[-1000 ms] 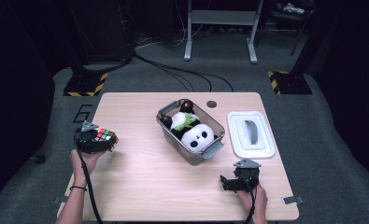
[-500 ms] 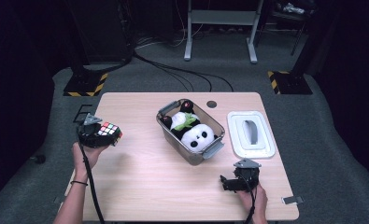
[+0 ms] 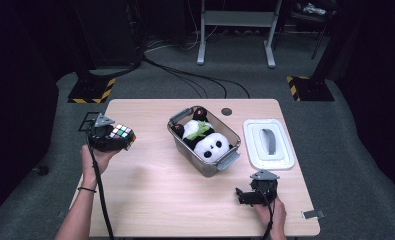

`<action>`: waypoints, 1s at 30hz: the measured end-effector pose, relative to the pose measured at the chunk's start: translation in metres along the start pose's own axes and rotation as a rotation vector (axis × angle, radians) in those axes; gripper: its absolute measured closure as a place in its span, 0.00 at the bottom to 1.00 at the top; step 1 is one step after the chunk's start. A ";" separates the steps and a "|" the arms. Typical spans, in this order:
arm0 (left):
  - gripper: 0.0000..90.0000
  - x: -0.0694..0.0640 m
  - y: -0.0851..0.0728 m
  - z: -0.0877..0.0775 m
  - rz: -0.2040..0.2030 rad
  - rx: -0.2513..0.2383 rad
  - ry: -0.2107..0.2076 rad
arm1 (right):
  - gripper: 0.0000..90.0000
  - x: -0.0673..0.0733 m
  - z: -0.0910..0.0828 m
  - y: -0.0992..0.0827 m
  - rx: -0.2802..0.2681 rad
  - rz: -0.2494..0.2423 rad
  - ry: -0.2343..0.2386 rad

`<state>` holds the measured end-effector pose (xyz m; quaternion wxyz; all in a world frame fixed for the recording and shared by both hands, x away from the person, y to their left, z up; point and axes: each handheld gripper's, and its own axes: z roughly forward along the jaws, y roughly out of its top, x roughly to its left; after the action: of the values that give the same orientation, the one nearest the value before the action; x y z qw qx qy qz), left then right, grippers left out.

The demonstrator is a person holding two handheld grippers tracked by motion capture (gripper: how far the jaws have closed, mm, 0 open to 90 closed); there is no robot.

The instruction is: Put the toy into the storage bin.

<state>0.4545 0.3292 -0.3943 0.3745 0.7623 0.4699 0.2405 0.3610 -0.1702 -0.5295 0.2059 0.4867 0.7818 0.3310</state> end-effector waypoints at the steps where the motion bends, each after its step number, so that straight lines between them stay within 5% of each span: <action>1: 0.38 -0.001 0.002 0.000 0.001 -0.006 -0.001 | 0.00 0.000 0.000 0.000 0.000 0.000 0.000; 30: 0.38 -0.028 0.052 0.008 0.087 -0.030 -0.070 | 0.00 0.000 0.000 0.000 0.000 -0.001 0.000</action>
<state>0.4757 0.2864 -0.3579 0.3912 0.7842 0.4195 0.2367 0.3610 -0.1703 -0.5295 0.2059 0.4864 0.7820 0.3309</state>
